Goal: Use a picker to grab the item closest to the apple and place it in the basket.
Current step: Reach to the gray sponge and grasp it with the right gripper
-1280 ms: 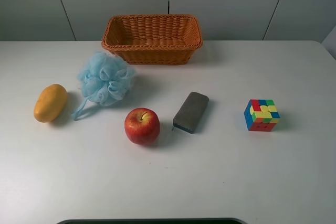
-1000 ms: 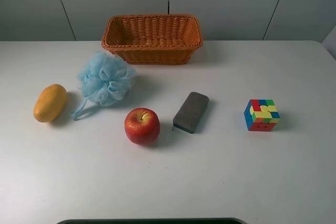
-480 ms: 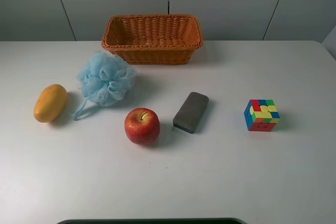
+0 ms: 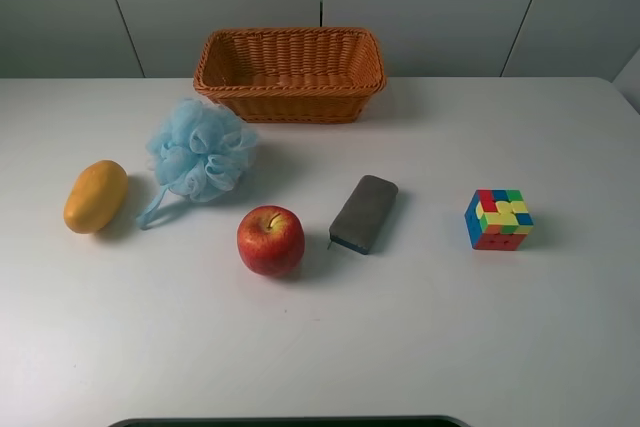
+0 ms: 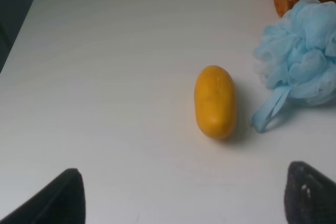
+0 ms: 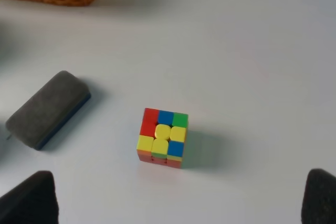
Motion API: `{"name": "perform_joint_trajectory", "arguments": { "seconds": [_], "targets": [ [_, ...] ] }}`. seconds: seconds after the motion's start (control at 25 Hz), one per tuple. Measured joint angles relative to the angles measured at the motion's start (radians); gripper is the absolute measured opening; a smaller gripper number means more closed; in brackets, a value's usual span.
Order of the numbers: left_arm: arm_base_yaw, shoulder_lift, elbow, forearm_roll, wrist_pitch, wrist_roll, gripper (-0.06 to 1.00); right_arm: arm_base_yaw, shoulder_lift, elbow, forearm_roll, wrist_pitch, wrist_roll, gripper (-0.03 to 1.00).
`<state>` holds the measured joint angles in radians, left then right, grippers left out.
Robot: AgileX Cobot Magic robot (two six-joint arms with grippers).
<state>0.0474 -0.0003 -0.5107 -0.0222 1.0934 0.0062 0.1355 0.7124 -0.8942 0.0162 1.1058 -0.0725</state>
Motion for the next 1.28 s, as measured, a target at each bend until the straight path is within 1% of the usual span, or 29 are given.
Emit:
{"name": "perform_joint_trajectory", "arguments": {
  "seconds": [0.08, 0.2, 0.28, 0.36, 0.44, 0.6, 0.76, 0.88, 1.0, 1.28],
  "targets": [
    [0.0, 0.0, 0.0, 0.0, 0.0, 0.0, 0.73, 0.086, 0.104, -0.061, -0.068, 0.002, 0.042, 0.7],
    [0.0, 0.0, 0.0, 0.0, 0.0, 0.0, 0.73, 0.209, 0.264, -0.149, -0.196, 0.043, 0.129, 0.7],
    [0.0, 0.0, 0.0, 0.0, 0.0, 0.0, 0.73, 0.28, 0.36, -0.201, -0.245, 0.069, 0.201, 0.7],
    [0.0, 0.0, 0.0, 0.0, 0.0, 0.0, 0.73, 0.332, 0.457, -0.246, -0.261, 0.079, 0.256, 0.7],
    [0.0, 0.0, 0.0, 0.0, 0.0, 0.0, 0.73, 0.352, 0.536, -0.29, -0.24, 0.081, 0.301, 0.7],
    [0.0, 0.0, 0.0, 0.0, 0.0, -0.006, 0.73, 0.358, 0.677, -0.362, -0.123, 0.072, 0.375, 0.7],
    [0.0, 0.0, 0.0, 0.0, 0.0, -0.006, 0.73, 0.362, 0.799, -0.405, -0.025, 0.035, 0.449, 0.7],
    [0.0, 0.0, 0.0, 0.0, 0.0, -0.006, 0.73, 0.362, 0.876, -0.409, 0.022, 0.002, 0.533, 0.7],
    [0.0, 0.0, 0.0, 0.0, 0.0, -0.006, 0.73, 0.362, 0.947, -0.411, 0.049, -0.015, 0.627, 0.7],
    [0.0, 0.0, 0.0, 0.0, 0.0, 0.0, 0.73, 0.362, 1.089, -0.413, 0.054, -0.067, 0.761, 0.7]
  ]
}}
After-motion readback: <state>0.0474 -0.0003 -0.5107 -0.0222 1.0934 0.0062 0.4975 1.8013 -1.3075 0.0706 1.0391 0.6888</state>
